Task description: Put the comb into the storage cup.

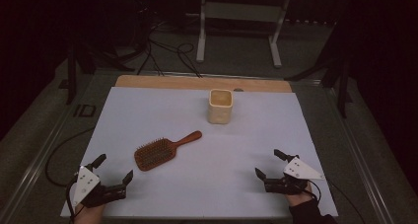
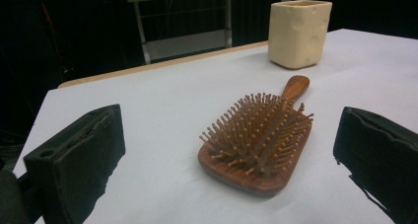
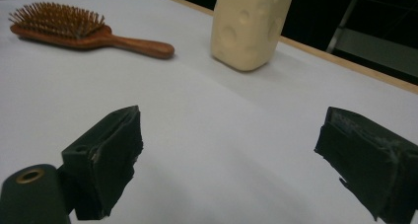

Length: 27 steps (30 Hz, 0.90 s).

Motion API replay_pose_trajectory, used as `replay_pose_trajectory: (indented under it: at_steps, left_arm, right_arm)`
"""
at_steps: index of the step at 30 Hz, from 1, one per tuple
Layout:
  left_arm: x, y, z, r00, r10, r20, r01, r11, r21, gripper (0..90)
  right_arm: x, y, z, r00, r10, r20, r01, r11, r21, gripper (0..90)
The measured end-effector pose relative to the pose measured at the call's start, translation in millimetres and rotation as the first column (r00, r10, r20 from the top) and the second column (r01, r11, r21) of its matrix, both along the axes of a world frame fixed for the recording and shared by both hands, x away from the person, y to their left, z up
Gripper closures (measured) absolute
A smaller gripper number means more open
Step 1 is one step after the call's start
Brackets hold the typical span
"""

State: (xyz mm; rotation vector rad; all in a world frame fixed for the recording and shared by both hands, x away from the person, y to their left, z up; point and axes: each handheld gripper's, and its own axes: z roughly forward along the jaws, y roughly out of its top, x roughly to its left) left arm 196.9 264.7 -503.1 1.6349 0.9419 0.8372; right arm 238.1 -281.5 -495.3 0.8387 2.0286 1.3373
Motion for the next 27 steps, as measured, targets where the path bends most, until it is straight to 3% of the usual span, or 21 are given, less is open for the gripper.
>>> replay_pose_trajectory:
  at_steps: [11, 20, 27]
  left_arm:
    - [-2.7, -7.0, 9.5, 0.9998, -0.014, 0.012, 0.014, 0.9999, 0.0, 0.0]
    - [-4.2, -12.2, 30.2, 0.9991, -0.033, 0.024, 0.033, 0.9994, 0.01, 0.0]
    - [4.3, -14.3, 58.7, 0.9977, -0.062, 0.027, 0.061, 0.9978, 0.025, 0.0]
  right_arm:
    - [-0.2, 1.6, -0.4, 1.0, -0.009, -0.001, 0.009, 1.0, -0.001, 9.1]
    - [-1.5, 1.5, 1.3, 0.9998, -0.018, 0.009, 0.018, 1.0, 0.0, 9.1]
    - [-1.3, 1.9, 1.1, 0.9998, -0.017, 0.005, 0.017, 1.0, 0.003, 9.1]
